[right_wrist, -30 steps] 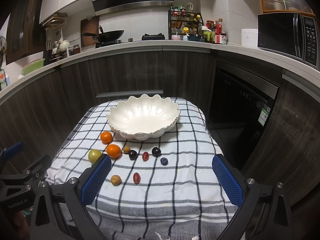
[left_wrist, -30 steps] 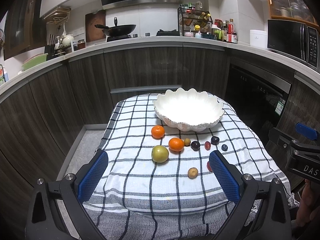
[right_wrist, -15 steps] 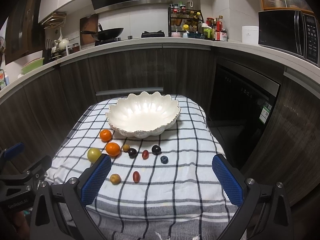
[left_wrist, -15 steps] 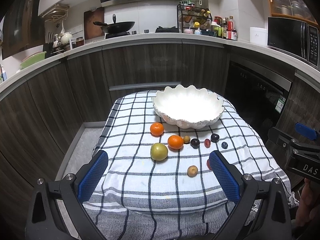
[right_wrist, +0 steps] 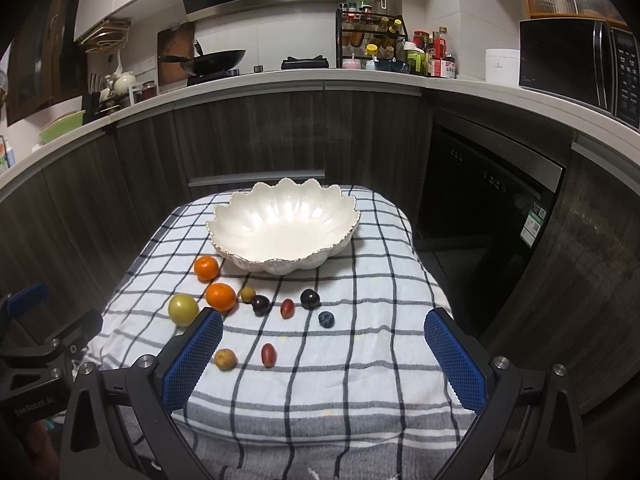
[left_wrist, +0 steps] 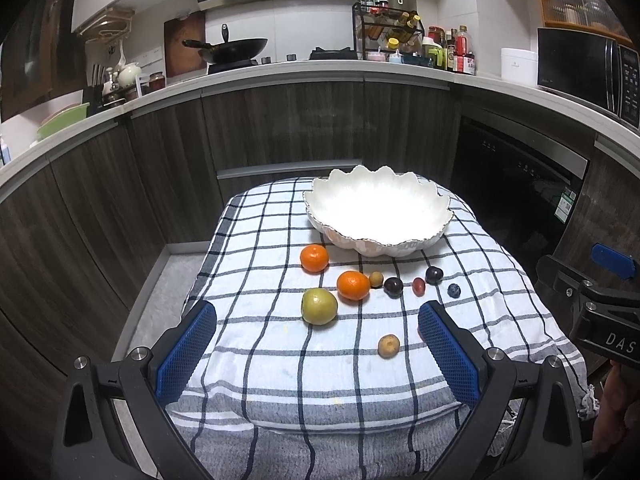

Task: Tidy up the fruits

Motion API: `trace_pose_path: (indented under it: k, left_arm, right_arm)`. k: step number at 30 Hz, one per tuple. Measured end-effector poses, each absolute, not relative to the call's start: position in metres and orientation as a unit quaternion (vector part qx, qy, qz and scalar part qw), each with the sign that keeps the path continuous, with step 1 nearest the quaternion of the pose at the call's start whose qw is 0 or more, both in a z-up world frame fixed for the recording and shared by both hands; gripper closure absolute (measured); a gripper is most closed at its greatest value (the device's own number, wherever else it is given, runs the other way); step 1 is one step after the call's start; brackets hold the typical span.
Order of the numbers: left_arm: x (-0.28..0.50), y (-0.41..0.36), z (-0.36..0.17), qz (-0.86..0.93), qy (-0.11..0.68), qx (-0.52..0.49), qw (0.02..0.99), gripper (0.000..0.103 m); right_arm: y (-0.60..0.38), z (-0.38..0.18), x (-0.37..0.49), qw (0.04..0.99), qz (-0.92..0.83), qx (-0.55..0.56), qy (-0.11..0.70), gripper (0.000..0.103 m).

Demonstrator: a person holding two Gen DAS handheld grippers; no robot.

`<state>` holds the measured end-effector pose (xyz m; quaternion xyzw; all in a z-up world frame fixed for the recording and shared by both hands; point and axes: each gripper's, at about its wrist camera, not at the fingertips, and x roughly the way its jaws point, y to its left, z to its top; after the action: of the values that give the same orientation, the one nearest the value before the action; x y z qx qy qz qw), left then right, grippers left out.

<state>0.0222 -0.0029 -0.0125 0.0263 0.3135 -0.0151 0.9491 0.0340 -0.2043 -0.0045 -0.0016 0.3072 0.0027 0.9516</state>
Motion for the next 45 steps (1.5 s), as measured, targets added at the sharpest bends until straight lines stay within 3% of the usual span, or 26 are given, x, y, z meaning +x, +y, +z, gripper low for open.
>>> trace_pose_path:
  k: [30,35,45]
  left_arm:
    - [0.06,-0.025,-0.036,-0.042,0.323,0.089,0.941,0.007]
    - [0.07,-0.029,-0.049,-0.06,0.338,0.097,0.934,0.015]
    - [0.084,-0.042,-0.073,-0.099,0.345,0.138,0.923,0.017]
  right_arm:
    - [-0.193,-0.033,0.081,0.939,0.046,-0.033,0.34,0.001]
    - [-0.189,-0.039,0.089,0.937,0.055,-0.043,0.343,0.005]
    - [-0.183,-0.061,0.104,0.923,0.074,-0.051,0.374,0.021]
